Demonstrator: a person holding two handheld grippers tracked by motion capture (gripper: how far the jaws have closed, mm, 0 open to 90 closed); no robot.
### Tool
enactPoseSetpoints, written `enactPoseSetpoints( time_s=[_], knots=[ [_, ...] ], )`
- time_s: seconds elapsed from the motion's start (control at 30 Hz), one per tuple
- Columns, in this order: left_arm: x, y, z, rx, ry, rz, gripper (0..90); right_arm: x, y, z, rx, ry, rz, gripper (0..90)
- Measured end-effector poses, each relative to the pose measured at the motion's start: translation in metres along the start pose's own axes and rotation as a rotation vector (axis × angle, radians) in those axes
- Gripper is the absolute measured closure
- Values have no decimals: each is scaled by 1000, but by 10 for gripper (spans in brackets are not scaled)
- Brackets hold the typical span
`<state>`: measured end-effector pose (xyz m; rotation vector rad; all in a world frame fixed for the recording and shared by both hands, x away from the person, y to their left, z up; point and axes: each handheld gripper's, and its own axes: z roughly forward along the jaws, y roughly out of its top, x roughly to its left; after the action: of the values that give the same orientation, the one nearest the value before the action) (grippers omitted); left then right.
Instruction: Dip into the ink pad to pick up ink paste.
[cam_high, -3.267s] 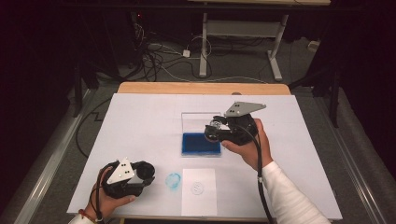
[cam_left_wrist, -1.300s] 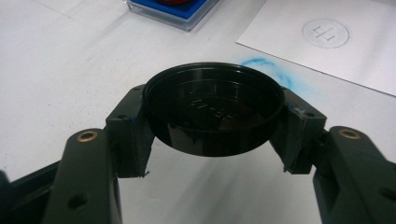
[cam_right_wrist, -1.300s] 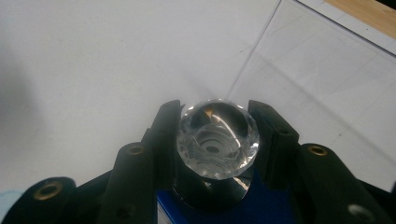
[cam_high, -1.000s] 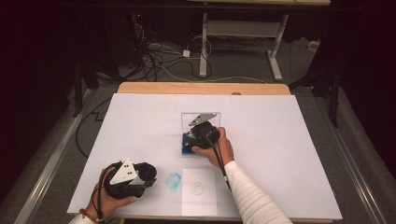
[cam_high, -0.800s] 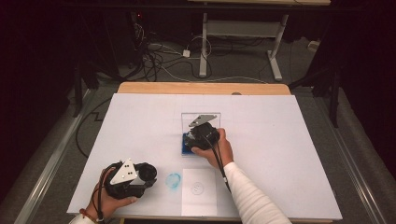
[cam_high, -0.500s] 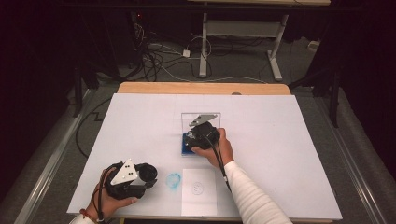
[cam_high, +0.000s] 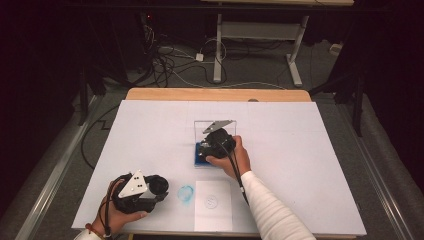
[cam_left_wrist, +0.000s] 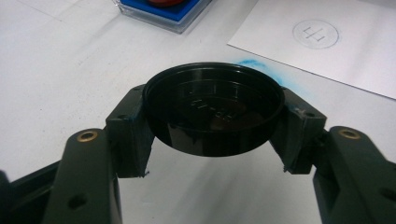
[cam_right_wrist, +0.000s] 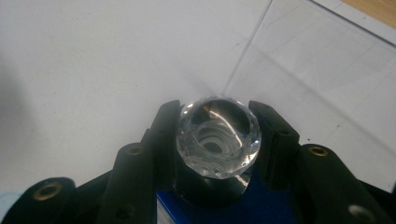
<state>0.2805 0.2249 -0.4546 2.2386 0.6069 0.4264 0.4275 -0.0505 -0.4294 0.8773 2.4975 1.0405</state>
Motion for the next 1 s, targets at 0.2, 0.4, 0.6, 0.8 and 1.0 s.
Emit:
enactPoseSetpoints(
  time_s=[0.2,0.4,0.6,0.8,1.0],
  knots=[
    [2,0,-1,-7,5,-10,369,-11,5,-23,-15,-40,-14,571],
    [1,1,-1,-6,5,-5,369,-28,2,-50,-21,-75,-2,571],
    [1,1,1,3,4,-1,369,-34,-9,-48,-6,-75,24,571],
    [1,0,0,5,3,0,369,-33,-18,-33,23,-67,35,571],
    [2,0,1,9,1,-2,369,-34,-25,-29,28,-58,60,571]
  ],
)
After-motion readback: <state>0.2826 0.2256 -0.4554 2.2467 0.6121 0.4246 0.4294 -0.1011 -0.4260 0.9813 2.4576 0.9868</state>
